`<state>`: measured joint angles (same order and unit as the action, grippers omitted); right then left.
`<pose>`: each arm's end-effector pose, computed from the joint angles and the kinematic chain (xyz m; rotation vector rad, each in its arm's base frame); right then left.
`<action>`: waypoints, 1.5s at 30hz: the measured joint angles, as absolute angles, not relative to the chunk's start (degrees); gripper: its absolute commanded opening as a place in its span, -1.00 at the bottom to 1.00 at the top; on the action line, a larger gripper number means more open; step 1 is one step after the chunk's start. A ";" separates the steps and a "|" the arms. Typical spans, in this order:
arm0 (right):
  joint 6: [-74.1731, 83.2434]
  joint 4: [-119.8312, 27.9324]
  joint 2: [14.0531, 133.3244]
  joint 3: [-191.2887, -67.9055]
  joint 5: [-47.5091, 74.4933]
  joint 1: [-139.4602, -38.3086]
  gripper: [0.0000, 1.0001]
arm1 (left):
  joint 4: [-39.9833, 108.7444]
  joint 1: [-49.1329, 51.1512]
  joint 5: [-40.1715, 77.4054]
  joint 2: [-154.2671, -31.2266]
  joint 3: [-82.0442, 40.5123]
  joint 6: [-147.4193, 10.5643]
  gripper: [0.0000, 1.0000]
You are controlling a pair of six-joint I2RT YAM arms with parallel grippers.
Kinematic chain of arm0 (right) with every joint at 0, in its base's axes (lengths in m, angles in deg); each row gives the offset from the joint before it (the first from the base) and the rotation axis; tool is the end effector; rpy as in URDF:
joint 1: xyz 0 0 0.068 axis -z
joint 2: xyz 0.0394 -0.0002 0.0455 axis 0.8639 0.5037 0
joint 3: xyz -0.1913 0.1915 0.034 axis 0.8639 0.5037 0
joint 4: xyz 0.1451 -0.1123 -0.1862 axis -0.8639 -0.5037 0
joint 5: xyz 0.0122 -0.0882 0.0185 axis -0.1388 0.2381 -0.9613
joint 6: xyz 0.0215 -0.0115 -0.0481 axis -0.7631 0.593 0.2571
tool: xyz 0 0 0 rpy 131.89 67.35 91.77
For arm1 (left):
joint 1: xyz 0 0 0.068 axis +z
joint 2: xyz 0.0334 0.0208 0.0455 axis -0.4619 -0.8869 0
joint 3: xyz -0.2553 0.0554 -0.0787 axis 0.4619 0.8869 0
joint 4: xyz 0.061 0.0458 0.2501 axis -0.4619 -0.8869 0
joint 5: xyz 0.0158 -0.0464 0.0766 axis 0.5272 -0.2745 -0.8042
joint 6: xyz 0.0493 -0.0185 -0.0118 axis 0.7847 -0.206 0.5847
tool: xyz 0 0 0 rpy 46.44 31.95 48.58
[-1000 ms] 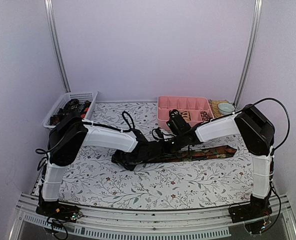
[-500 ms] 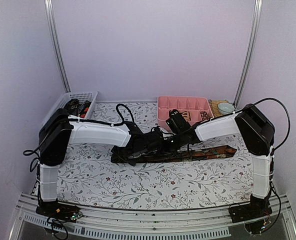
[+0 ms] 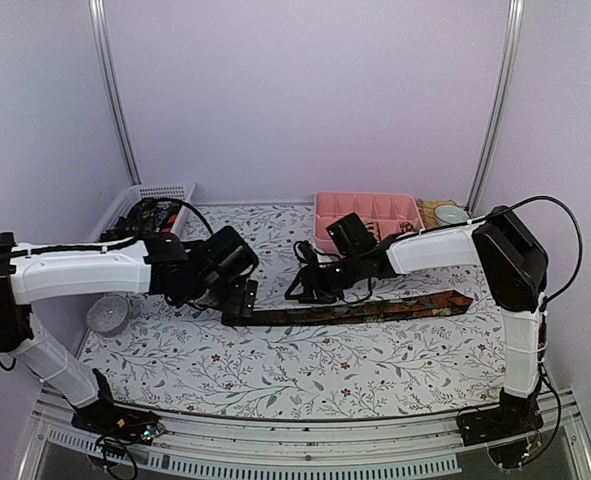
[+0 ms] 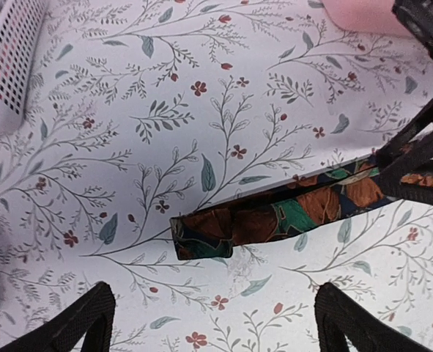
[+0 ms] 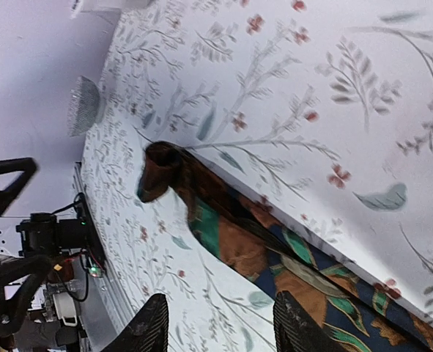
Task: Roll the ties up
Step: Roll the tie at the center of the board.
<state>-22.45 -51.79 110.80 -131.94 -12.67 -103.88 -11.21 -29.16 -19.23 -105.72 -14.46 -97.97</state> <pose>0.3033 0.3217 0.1584 -0.5510 2.5819 1.2743 0.1820 -0.2448 0.2430 0.1981 2.4813 0.0335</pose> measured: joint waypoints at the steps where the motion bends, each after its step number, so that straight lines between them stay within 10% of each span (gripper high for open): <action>1: -22.82 -51.81 110.82 -133.45 -13.08 -104.31 -0.04 | -8.24 -27.10 -16.58 -102.48 -10.81 -98.41 0.84; 16: -28.83 -49.12 119.39 -148.26 -14.81 -111.13 -0.17 | 21.91 -7.01 8.53 -91.10 17.27 -99.70 0.58; 45: -36.33 -46.33 131.72 -155.61 -19.23 -112.53 -0.44 | 41.77 -1.07 23.94 -101.26 21.60 -98.78 0.11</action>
<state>-36.33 -46.33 131.72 -155.61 -19.23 -112.53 41.77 -1.07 23.94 -101.26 21.60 -98.78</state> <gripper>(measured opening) 0.308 0.573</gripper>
